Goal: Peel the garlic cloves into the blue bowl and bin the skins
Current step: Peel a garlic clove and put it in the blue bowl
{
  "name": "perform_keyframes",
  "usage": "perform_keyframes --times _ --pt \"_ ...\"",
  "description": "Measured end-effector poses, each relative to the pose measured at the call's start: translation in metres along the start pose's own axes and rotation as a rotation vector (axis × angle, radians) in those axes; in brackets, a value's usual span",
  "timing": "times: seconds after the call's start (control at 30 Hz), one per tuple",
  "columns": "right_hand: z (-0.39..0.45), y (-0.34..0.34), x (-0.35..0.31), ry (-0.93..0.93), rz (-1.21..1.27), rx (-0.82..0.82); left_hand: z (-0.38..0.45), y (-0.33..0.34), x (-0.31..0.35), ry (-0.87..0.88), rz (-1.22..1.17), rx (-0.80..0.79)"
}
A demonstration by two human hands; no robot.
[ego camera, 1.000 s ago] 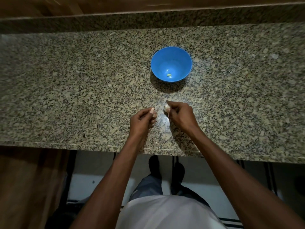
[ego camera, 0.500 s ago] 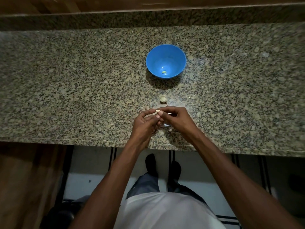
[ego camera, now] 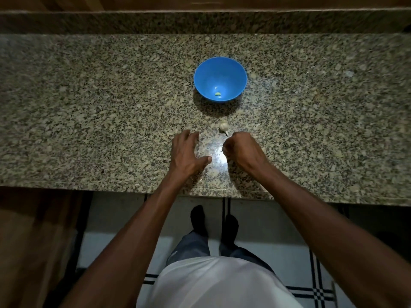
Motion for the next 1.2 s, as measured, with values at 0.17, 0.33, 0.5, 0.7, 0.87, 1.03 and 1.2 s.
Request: perform_keyframes --times 0.17,0.33,0.5,0.7,0.87,1.03,1.2 --pt "-0.004 0.006 -0.009 -0.113 -0.131 0.011 -0.006 0.008 -0.007 0.048 0.106 -0.074" --pt "0.001 0.010 -0.022 -0.248 -0.240 -0.010 -0.006 0.007 -0.007 0.041 0.091 -0.048" --pt "0.000 0.012 -0.030 -0.329 -0.265 -0.026 -0.004 0.008 -0.008 0.061 0.077 -0.007" --pt "-0.002 0.015 -0.036 -0.389 -0.306 -0.053 -0.004 0.009 -0.008 0.043 0.063 0.010" --pt "-0.003 0.018 -0.043 -0.415 -0.317 -0.092 -0.005 0.008 -0.008 0.031 0.057 0.013" --pt "-0.009 0.028 -0.036 -0.402 -0.392 -0.112 -0.006 0.006 -0.007 0.027 0.049 0.019" --pt "-0.006 0.027 -0.035 -0.417 -0.419 -0.081 -0.006 0.006 -0.007 0.012 0.064 0.013"
Point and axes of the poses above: each hand's wrist, its own z-axis towards the middle knuckle, its own y-axis out of the palm, x = y × z, the point moved 10 cm from there along z, towards the middle knuckle, and after that the axes turned 14 degrees about x, right-handed, at the moved point
